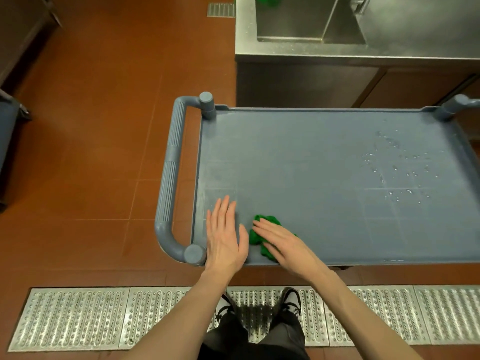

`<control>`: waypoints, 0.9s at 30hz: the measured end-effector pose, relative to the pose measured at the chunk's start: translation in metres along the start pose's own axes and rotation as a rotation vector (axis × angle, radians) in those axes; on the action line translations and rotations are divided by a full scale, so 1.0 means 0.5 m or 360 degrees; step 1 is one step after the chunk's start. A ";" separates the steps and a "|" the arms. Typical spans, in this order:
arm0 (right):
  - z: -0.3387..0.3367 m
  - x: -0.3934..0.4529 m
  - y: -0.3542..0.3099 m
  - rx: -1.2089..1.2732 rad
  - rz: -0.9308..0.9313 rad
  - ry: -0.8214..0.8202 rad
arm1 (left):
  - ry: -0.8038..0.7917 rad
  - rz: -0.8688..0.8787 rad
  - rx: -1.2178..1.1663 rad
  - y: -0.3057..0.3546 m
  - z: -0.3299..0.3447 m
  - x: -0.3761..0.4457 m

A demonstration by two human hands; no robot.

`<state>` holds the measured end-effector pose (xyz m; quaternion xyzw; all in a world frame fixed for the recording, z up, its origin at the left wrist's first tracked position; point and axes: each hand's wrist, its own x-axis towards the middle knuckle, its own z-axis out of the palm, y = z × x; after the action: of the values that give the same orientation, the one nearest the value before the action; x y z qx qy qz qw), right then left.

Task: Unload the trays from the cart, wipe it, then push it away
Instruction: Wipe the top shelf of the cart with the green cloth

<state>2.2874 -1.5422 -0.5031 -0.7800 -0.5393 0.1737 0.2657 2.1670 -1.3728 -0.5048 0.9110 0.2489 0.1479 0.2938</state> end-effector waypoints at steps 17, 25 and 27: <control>-0.210 -0.245 0.227 -0.0098 0.1235 0.0689 | -0.0049 -0.0023 0.0085 -0.002 0.004 0.004; -0.178 -0.173 0.200 -0.0022 0.1371 0.0691 | -0.0017 -0.0003 0.0077 -0.009 0.008 0.006; -0.154 -0.145 0.174 -0.0017 0.1278 0.0675 | -0.0020 0.0013 0.0076 -0.010 0.007 0.006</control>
<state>2.3696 -1.6517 -0.4952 -0.9470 -0.1288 0.0967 0.2780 2.1692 -1.3694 -0.5103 0.9196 0.2468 0.1375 0.2729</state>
